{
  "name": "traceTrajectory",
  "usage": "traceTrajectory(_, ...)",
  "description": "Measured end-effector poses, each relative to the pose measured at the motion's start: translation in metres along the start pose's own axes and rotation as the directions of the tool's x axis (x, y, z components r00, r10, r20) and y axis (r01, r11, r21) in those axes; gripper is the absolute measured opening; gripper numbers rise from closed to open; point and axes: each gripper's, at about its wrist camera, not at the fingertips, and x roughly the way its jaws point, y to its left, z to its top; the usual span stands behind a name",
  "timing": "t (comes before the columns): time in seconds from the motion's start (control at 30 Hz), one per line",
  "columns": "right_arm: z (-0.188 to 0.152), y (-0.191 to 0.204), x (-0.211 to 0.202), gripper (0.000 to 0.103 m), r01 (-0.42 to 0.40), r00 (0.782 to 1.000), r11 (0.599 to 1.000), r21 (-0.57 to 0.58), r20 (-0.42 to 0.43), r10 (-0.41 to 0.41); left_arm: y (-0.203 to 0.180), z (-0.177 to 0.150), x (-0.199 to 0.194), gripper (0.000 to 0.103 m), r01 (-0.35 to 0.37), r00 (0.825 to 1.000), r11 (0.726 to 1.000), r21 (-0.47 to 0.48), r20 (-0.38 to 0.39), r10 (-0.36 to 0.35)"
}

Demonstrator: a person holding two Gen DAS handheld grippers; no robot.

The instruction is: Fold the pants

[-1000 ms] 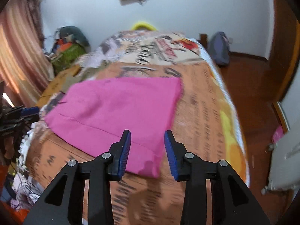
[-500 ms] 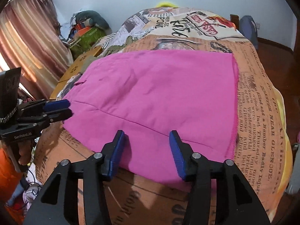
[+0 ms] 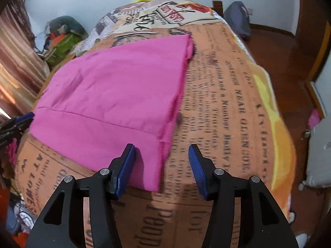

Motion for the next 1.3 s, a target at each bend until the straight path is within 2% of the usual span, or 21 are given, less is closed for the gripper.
traceTrajectory(0.13,0.011,0.002,-0.01,0.048,-0.022,0.999,1.0,-0.007,0.036,0.022,0.004,0.014,-0.011,0.041,0.007,0.999,1.0,-0.013,0.031,-0.006)
traceTrajectory(0.33,0.052,0.019,-0.026,0.048,-0.001,0.99,0.996,-0.084,0.14,0.013,0.017,0.058,-0.024,0.045,-0.032,0.994,0.999,-0.033,0.106,0.035)
traceTrajectory(0.4,0.067,0.022,-0.026,0.048,0.005,0.986,0.995,-0.104,0.167,0.013,0.025,0.077,-0.022,0.045,-0.067,0.99,0.997,-0.043,0.118,0.071)
traceTrajectory(0.53,0.088,0.024,-0.019,0.051,0.026,0.979,0.991,-0.13,0.204,0.001,0.046,0.102,-0.009,0.045,-0.102,0.986,0.992,-0.08,0.122,0.111)
traceTrajectory(0.73,0.111,0.014,0.007,0.051,0.025,0.982,0.993,-0.119,0.189,-0.002,0.082,0.123,0.026,0.045,-0.06,0.995,0.983,-0.171,0.074,0.073)
traceTrajectory(0.97,0.133,-0.005,0.048,0.051,0.048,0.986,0.994,-0.094,0.162,-0.033,0.096,0.124,0.077,0.045,-0.083,0.997,0.984,-0.159,-0.014,0.082)
traceTrajectory(1.1,0.144,-0.02,0.072,0.051,0.045,0.99,0.997,-0.063,0.136,-0.036,0.104,0.115,0.101,0.045,-0.04,0.996,0.979,-0.198,-0.083,0.024)
traceTrajectory(1.23,0.152,-0.032,0.094,0.05,0.033,0.995,0.998,-0.045,0.1,-0.028,0.102,0.107,0.103,0.045,-0.036,0.997,0.979,-0.2,-0.067,0.023)
traceTrajectory(1.3,0.153,-0.033,0.097,0.037,0.04,0.992,0.998,-0.051,0.117,-0.034,0.102,0.106,0.103,0.045,-0.04,0.997,0.977,-0.211,-0.067,0.027)
